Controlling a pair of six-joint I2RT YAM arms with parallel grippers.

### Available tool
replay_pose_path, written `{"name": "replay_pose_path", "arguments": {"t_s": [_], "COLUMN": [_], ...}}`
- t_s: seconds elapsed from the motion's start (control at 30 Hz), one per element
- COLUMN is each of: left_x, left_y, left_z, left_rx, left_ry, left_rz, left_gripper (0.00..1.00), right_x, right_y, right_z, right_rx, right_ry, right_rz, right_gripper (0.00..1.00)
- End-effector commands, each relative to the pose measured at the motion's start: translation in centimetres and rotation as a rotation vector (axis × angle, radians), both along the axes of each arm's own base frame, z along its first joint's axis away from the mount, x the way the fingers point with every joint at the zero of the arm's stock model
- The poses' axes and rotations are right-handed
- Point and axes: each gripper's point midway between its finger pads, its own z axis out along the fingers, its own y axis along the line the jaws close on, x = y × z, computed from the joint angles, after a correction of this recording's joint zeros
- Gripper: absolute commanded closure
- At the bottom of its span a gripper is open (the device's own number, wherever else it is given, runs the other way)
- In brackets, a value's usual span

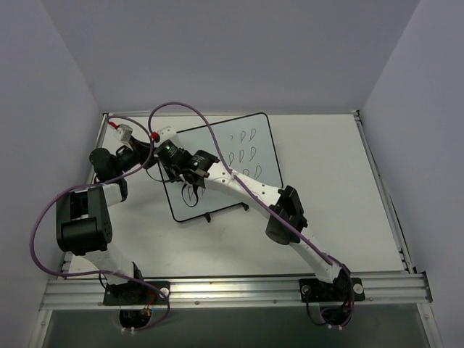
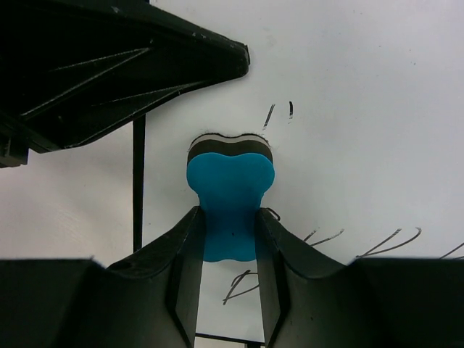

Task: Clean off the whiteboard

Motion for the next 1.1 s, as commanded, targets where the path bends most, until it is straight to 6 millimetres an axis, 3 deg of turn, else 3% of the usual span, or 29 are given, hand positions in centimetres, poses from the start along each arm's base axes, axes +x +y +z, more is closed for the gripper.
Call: {"name": "replay_pose_path", "arguments": {"t_s": [0.0, 0.2, 0.47, 0.67, 0.73, 0.9, 0.93, 0.97, 1.0, 1.03, 1.07], "left_x": [-1.3, -1.7, -1.7, -1.8, -1.8, -1.7, -1.6, -1.6, -1.6, -1.6, -1.5], "left_y": [-2.4, -2.8, -3.0, -3.1, -3.1, -3.0, -3.0, -3.0, -3.0, -3.0, -3.0], "left_z": [-0.2, -0.1, 0.0, 0.0, 0.0, -0.1, 0.0, -0.1, -0.1, 0.0, -0.1], "left_rx": [0.212, 0.208, 0.206, 0.206, 0.207, 0.207, 0.207, 0.206, 0.206, 0.206, 0.206], "left_ry": [-0.290, -0.302, -0.302, -0.303, -0.305, -0.300, -0.301, -0.298, -0.298, -0.298, -0.297], "left_rz": [-0.139, -0.147, -0.153, -0.156, -0.156, -0.152, -0.150, -0.151, -0.152, -0.152, -0.151], "left_gripper": [0.98, 0.98, 0.98, 0.98, 0.98, 0.98, 0.98, 0.98, 0.98, 0.98, 0.98], "right_x": [1.2, 3.7, 7.3, 7.2, 7.1, 5.2, 4.4, 3.8, 2.7, 1.8, 1.1], "right_y": [-2.1, -3.3, -4.1, -3.0, -2.9, -3.0, -3.3, -3.8, -3.6, -4.4, -4.8], "right_z": [-2.2, 2.9, 3.2, 4.4, 4.3, 1.9, -0.3, 0.3, -0.5, -3.1, -2.7], "right_rx": [-0.082, -0.029, 0.027, 0.102, 0.099, 0.050, 0.016, 0.025, 0.022, -0.006, 0.007], "right_ry": [-0.012, -0.170, -0.135, -0.151, -0.147, -0.095, -0.074, -0.086, -0.084, -0.065, -0.067], "right_rz": [-0.086, -0.195, -0.210, -0.177, -0.173, -0.135, -0.131, -0.135, -0.130, -0.132, -0.132], "right_gripper": [1.00, 1.00, 1.00, 1.00, 1.00, 1.00, 1.00, 1.00, 1.00, 1.00, 1.00]}}
